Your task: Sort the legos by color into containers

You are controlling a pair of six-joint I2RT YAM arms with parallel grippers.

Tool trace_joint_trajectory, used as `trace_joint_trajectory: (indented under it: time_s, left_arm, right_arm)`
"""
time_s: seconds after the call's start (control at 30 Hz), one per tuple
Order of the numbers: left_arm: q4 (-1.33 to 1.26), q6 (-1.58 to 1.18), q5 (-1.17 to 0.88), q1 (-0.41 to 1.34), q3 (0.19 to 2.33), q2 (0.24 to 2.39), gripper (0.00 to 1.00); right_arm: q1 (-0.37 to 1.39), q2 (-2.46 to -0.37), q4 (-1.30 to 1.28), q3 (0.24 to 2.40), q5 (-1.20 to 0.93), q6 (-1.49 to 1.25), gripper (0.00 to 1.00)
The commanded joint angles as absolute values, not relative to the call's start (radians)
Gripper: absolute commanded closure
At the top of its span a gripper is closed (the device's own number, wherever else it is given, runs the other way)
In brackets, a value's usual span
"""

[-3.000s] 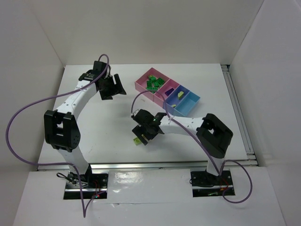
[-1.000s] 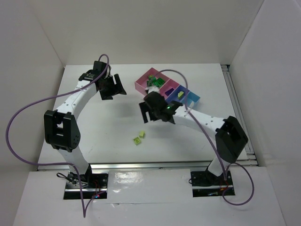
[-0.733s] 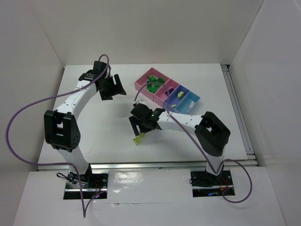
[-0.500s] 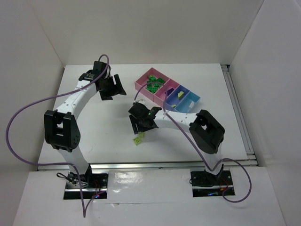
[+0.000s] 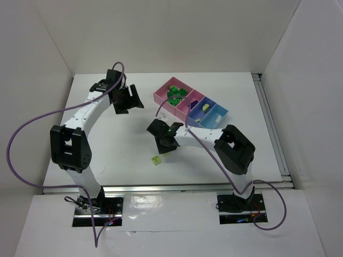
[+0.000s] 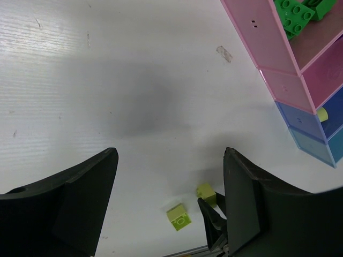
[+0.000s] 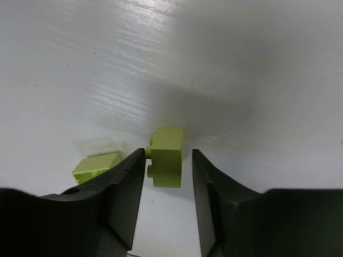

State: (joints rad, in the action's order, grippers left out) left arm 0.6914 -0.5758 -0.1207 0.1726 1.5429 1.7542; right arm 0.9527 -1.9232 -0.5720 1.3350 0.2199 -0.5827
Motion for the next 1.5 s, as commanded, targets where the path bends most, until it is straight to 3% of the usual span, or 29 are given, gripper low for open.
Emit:
trace_joint_trajectory:
  time_s: [0.0,0.1,0.2,0.43,0.73,0.83,0.87,0.9,0.97,1.03,1.17,1.27,1.37,1.47]
  left_arm:
    - [0.687,-0.565,-0.140,0.175,1.569,1.755,0.17]
    - [0.687,-0.565,-0.140,0.175,1.569,1.755,0.17]
    - [0.687,-0.565,-0.130,0.175,1.569,1.743,0.18]
    - [0.667,-0.574,-0.120,0.175,1.557,1.730,0.18]
    - [0.667,-0.574,-0.138,0.175,1.548,1.730,0.18]
    - [0.667,-0.565,-0.127,0.175,1.548,1.721,0.18]
    - [0.667,-0.565,-0.127,0.175,1.548,1.721,0.18]
    - [0.676,-0.565,-0.127,0.175,1.548,1.721,0.18]
    - [0.676,-0.565,-0.127,0.175,1.539,1.721,0.18]
    - [0.676,-0.565,-0.127,0.175,1.539,1.721,0.18]
    - [0.676,-0.565,-0.118,0.175,1.539,1.721,0.18]
    - [0.676,-0.565,-0.107,0.175,1.539,1.721,0.18]
    - [0.676,-0.565,-0.107,0.175,1.539,1.721,0.18]
    - [0.686,-0.565,-0.098,0.166,1.539,1.712,0.18]
  right_arm:
    - [0.963,-1.896,-0.592,1.348,0.247,-0.594,0.64]
    - [0.963,-1.885,-0.592,1.368,0.273,-0.583,0.75]
    - [0.925,-1.856,-0.624,1.379,0.346,-0.571,0.80]
    - [0.752,-1.674,-0.592,1.374,0.532,-0.529,0.81]
    - [0.526,-1.767,-0.546,1.462,0.546,-0.456,0.80]
    - [0.493,-1.805,-0.522,1.485,0.557,-0.445,0.69]
    - [0.474,-1.816,-0.512,1.494,0.533,-0.433,0.54]
    - [0.474,-1.816,-0.512,1.505,0.520,-0.419,0.30]
    - [0.474,-1.812,-0.494,1.505,0.494,-0.396,0.20]
    - [0.505,-1.761,-0.440,1.458,0.457,-0.358,0.19]
    - [0.589,-1.686,-0.410,1.376,0.402,-0.315,0.31]
    - [0.702,-1.655,-0.400,1.304,0.377,-0.295,0.32]
    - [0.778,-1.646,-0.400,1.267,0.376,-0.308,0.41]
    - [0.827,-1.621,-0.365,1.212,0.244,-0.299,0.44]
